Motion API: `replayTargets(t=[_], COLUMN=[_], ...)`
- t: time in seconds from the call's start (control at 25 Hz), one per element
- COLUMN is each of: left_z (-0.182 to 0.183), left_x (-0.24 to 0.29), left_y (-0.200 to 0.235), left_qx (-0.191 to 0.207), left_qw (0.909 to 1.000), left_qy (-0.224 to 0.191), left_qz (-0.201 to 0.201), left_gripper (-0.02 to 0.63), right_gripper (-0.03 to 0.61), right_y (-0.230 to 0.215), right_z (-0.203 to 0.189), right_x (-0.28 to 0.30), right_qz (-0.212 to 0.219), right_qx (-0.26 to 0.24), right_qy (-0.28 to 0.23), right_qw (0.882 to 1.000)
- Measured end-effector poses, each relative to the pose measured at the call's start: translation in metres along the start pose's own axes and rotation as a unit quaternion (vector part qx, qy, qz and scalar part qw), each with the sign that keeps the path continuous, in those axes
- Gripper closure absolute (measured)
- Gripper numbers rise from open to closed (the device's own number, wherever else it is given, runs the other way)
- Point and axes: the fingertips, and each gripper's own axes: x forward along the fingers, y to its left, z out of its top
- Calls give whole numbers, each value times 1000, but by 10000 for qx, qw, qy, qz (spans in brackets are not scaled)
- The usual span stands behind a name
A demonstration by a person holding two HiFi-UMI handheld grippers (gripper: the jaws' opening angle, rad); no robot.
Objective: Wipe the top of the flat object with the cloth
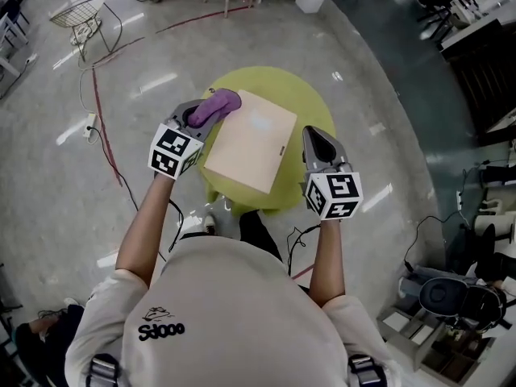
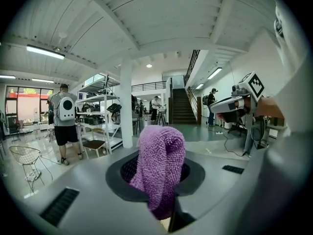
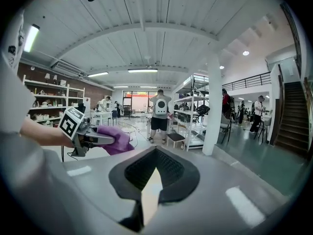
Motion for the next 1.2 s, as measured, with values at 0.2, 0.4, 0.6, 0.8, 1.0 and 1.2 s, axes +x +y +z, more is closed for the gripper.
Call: replayTargets(t=[0.2,0.4,0.6,0.8,1.0,1.2], left_z=[-11,-27,-50,-72,-104,-146], left_x=[35,71,111,144,171,188], left_y=[11,27,39,49,49,42], left_qx=[-156,-319,-360,-397,-564,-747], left_qw=[9993,9971,9932,9888,9811,9715], left_qy=[259,538,943,1253,1649,2092], left_qz=[202,444,582,712,837,824], left_gripper=[548,548,548,548,548,548], right_gripper=[569,569,569,569,568,569], right_y=[-32,-57,-80,-98,-113,-124], right_z=[-5,-22,-42,-58,-73,-84], right_x=[23,46,71,95,110,112], right_qz=[66,225,461,687,821,925], right_qx=[-59,-116,91,205,388,452], right_qy=[147,387,535,643,748,845], right_qw=[9999,9989,9975,9954,9931,9911])
